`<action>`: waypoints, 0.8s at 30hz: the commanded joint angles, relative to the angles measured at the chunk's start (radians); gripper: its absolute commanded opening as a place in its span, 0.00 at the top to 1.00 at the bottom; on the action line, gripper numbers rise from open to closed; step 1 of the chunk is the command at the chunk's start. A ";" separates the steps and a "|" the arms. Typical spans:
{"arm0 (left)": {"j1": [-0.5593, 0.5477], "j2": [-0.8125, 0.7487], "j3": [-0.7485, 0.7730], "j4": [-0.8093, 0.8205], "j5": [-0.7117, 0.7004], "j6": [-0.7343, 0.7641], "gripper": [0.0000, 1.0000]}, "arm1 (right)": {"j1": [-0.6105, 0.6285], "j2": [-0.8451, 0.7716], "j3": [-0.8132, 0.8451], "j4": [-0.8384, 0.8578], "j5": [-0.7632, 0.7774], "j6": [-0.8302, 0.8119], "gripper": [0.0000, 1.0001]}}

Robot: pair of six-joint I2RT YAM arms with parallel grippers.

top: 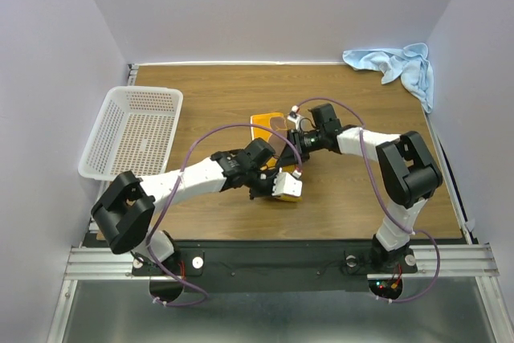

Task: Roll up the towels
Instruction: Roll the towel

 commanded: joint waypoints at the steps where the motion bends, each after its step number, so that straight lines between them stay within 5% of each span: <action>1: 0.036 0.028 0.073 -0.089 0.106 0.014 1.00 | -0.014 -0.001 0.072 0.010 0.079 -0.038 0.79; 11: 0.167 0.118 0.185 -0.089 0.161 -0.026 1.00 | -0.013 0.172 0.066 0.004 0.079 -0.048 0.83; 24: 0.277 0.290 0.284 -0.015 0.181 -0.066 1.00 | -0.016 0.160 0.107 -0.021 0.084 -0.066 0.77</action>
